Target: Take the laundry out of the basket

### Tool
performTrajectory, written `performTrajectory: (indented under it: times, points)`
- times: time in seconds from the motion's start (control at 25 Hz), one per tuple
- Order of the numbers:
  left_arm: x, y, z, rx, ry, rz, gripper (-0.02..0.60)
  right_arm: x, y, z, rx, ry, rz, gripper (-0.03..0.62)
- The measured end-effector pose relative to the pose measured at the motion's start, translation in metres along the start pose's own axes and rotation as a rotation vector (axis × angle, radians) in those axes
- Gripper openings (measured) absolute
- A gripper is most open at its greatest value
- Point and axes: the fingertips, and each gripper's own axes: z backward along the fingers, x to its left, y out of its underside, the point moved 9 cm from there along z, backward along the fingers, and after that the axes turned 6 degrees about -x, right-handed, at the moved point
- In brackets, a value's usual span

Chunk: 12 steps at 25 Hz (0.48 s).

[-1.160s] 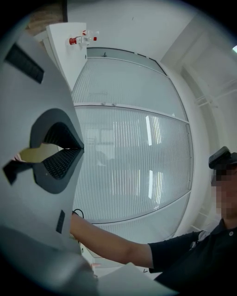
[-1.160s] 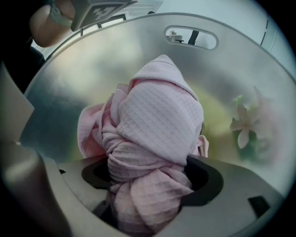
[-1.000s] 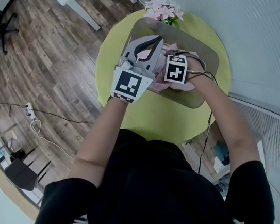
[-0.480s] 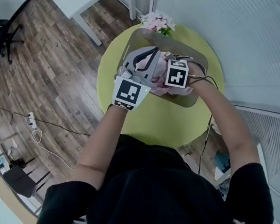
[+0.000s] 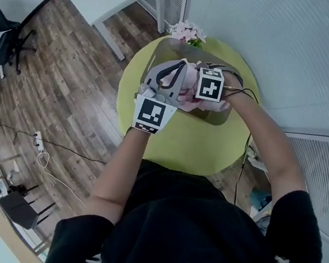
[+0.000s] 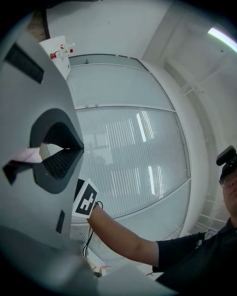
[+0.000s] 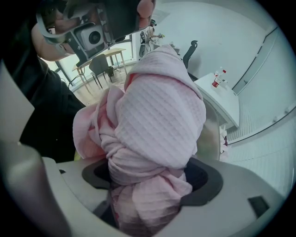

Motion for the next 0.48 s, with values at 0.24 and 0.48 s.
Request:
performTrajectory:
  times: [0.24,0.48]
  points:
    - [-0.012,-0.014,0.007,-0.006,-0.043,-0.019,0.011,0.002,-0.003,0.023,-0.011,0.029,0.035,0.433]
    - [-0.026,-0.025,0.018,-0.002,-0.089,-0.037,0.011,0.003,-0.005,0.044,-0.034,0.061,0.062,0.433]
